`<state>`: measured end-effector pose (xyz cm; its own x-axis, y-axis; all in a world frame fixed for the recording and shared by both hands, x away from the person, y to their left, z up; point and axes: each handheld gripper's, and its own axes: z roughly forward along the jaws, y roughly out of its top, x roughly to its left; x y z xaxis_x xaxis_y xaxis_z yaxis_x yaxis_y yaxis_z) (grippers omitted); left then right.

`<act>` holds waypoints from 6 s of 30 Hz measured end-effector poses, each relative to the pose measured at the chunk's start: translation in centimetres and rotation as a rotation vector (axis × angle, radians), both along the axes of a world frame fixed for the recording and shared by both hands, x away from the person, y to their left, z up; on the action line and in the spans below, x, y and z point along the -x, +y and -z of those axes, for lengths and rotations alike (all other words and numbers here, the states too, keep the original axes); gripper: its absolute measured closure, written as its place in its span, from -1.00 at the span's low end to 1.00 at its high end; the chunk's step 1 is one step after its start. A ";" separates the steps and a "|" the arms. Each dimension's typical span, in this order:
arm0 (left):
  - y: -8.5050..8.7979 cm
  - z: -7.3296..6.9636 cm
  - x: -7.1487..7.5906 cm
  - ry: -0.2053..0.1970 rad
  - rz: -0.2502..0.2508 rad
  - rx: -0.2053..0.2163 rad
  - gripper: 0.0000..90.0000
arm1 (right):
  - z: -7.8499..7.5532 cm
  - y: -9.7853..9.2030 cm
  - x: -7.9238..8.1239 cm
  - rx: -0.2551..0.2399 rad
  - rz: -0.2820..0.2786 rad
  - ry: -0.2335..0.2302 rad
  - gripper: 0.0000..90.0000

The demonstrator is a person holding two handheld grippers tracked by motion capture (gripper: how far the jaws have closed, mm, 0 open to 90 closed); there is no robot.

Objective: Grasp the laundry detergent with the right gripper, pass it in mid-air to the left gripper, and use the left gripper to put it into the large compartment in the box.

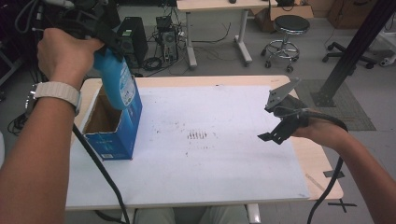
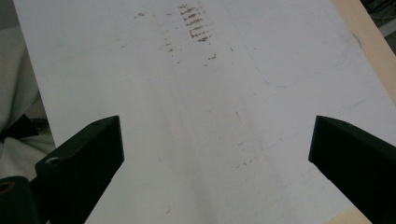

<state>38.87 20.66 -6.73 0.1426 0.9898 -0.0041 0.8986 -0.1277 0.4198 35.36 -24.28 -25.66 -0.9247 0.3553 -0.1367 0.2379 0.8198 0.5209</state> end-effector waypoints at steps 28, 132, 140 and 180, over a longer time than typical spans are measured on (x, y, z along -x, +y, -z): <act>5.6 5.5 -1.3 0.029 -0.137 -0.010 -0.16 | 0.7 -0.2 -0.7 0.012 0.005 0.023 -0.93; 7.2 14.7 -0.9 0.031 -0.017 0.017 -0.62 | 1.9 0.5 0.2 0.043 0.035 0.053 -0.93; 5.9 12.4 -0.3 0.012 0.037 -0.003 -0.68 | 1.4 0.3 0.7 0.044 0.037 0.042 -0.93; -6.1 8.4 1.0 0.008 0.441 -0.069 -0.84 | 0.5 0.6 1.0 0.064 0.036 0.068 -0.93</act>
<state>37.90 14.53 -15.15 0.5511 0.8325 0.0573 0.7553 -0.5269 0.3899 34.33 -23.73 -26.14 -0.9195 0.3809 -0.0975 0.3008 0.8411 0.4495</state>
